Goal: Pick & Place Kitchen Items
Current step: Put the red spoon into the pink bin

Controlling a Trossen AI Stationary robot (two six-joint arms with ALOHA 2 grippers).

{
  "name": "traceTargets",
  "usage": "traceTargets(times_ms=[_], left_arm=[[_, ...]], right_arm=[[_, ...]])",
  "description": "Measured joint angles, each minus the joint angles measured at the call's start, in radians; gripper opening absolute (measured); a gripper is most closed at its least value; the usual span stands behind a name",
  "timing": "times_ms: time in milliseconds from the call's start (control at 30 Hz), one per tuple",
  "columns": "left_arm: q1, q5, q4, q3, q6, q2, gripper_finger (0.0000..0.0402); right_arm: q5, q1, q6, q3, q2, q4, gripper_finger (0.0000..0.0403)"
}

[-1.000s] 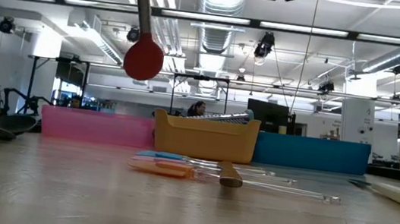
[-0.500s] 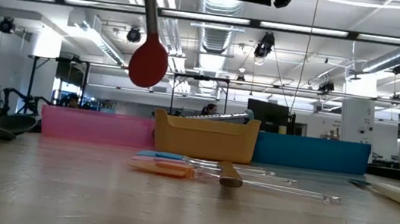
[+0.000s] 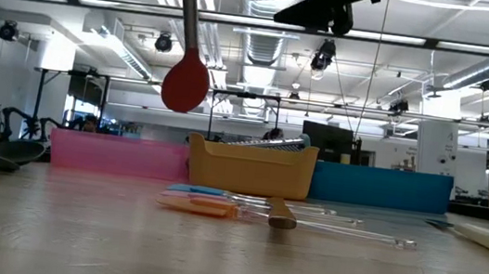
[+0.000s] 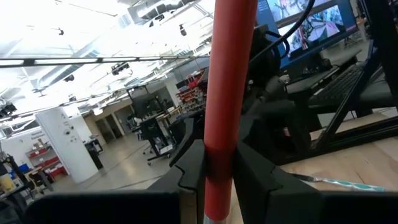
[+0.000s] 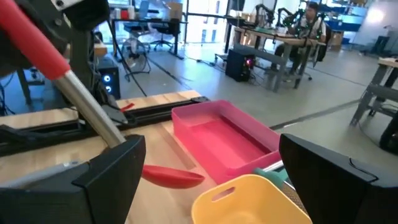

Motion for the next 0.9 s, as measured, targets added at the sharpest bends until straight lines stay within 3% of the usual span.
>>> traceTargets(times_ms=[200, 433, 900], left_arm=[[0.0, 0.0, 0.0, 0.0, 0.0, 0.0, 0.0058], [0.017, 0.023, 0.0, 0.001, -0.02, 0.0, 0.0058], [0.04, 0.059, -0.002, 0.002, -0.046, 0.008, 0.0058]], right_arm=[[-0.037, -0.013, -0.082, 0.0, 0.0, -0.026, 0.0364], [-0.249, -0.045, -0.013, 0.019, 0.03, -0.006, 0.0363], [-0.319, -0.048, -0.142, 0.232, 0.234, -0.013, 0.0362]])
